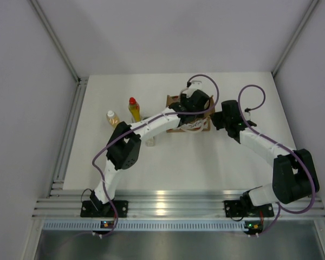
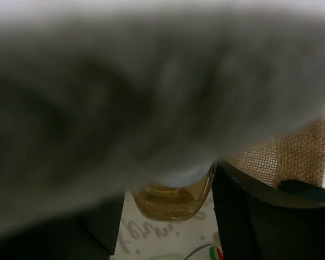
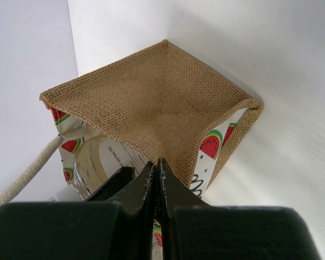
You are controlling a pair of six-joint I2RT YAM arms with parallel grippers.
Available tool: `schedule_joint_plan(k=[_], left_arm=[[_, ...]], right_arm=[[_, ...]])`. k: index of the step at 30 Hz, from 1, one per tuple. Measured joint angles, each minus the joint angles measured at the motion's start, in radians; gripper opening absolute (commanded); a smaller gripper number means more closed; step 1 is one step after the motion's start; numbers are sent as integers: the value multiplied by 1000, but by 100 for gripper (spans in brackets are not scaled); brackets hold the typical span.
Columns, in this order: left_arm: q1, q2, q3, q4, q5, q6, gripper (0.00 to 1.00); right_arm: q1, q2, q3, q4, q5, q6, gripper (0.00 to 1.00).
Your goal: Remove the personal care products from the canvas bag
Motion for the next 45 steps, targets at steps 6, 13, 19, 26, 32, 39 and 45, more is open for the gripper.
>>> schedule_joint_plan(k=[6, 13, 19, 26, 32, 39, 45], left_arm=[[-9, -1, -53, 76, -42, 4, 26], [-11, -5, -62, 91, -53, 8, 0], [-14, -59, -122, 80, -28, 17, 0], [-8, -155, -184, 48, 40, 50, 0], [-8, -241, -190, 17, 97, 64, 0], [-8, -325, -189, -14, 137, 65, 0], [-8, -383, -175, -92, 173, 65, 0]], right_arm=[[0, 0, 0, 0, 0, -6, 0], [0, 0, 0, 0, 0, -5, 0], [0, 0, 0, -1, 0, 21, 0], [0, 0, 0, -2, 0, 51, 0], [0, 0, 0, -4, 0, 57, 9], [-1, 0, 0, -7, 7, 56, 31], [-1, 0, 3, -16, 8, 53, 38]])
